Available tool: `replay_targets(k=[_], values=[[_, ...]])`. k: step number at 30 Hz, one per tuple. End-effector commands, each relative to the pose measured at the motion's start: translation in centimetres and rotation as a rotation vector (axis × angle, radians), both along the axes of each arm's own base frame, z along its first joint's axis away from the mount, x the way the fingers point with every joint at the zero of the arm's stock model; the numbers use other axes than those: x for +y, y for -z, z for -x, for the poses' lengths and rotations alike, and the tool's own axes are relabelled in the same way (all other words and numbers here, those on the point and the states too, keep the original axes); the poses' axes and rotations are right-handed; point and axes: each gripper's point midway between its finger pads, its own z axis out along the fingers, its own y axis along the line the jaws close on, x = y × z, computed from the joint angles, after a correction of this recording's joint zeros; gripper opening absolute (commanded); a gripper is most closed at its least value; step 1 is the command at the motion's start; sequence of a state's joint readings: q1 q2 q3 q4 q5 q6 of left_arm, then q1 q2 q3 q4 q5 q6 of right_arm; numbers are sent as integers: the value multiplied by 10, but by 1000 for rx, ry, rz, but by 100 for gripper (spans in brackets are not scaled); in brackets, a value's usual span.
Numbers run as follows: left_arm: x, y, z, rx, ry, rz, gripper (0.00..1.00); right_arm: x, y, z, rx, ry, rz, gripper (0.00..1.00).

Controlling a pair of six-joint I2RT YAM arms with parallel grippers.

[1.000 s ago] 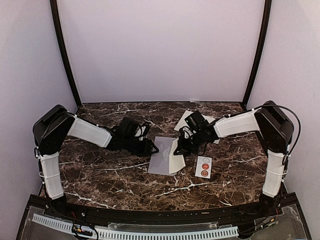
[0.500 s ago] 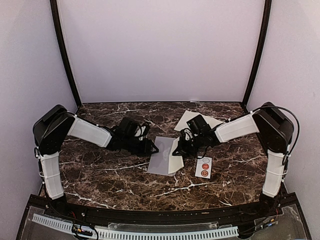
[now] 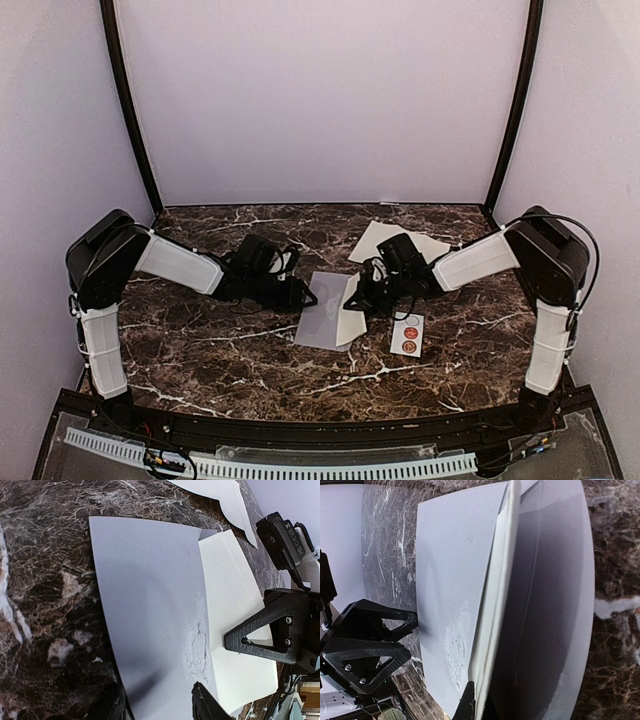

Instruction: Place the letter into the envelope and seal it

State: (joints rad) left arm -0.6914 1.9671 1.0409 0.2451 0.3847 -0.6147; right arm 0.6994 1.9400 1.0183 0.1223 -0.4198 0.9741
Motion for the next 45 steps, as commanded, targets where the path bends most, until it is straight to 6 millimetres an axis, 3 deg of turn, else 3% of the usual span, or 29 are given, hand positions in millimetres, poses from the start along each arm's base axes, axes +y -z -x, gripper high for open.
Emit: replay_targets(k=[1,7,14,21,33,37,40,45], values=[[9,26,25,114,24,-42,44,11,-30,-9,-71,21,-119,0],[5,-1,30,79,41,37,46,19,-51,-7,-140,-23,-211,0],[32,-34,19,23,-18,80,53,25,-83,7,-267,-123,-348,0],[49,-64,23,-28,-17,163,70,23,-98,19,-366,-205,-381,0],[40,-127,47,-83,123,368,77,20,-159,38,-479,-296,-459,0],[37,-155,58,-112,182,435,71,19,-179,41,-512,-309,-456,0],[35,-179,64,-148,220,499,54,21,-194,43,-538,-320,-457,0],[33,-198,72,-176,271,536,42,28,-216,49,-577,-339,-481,0]])
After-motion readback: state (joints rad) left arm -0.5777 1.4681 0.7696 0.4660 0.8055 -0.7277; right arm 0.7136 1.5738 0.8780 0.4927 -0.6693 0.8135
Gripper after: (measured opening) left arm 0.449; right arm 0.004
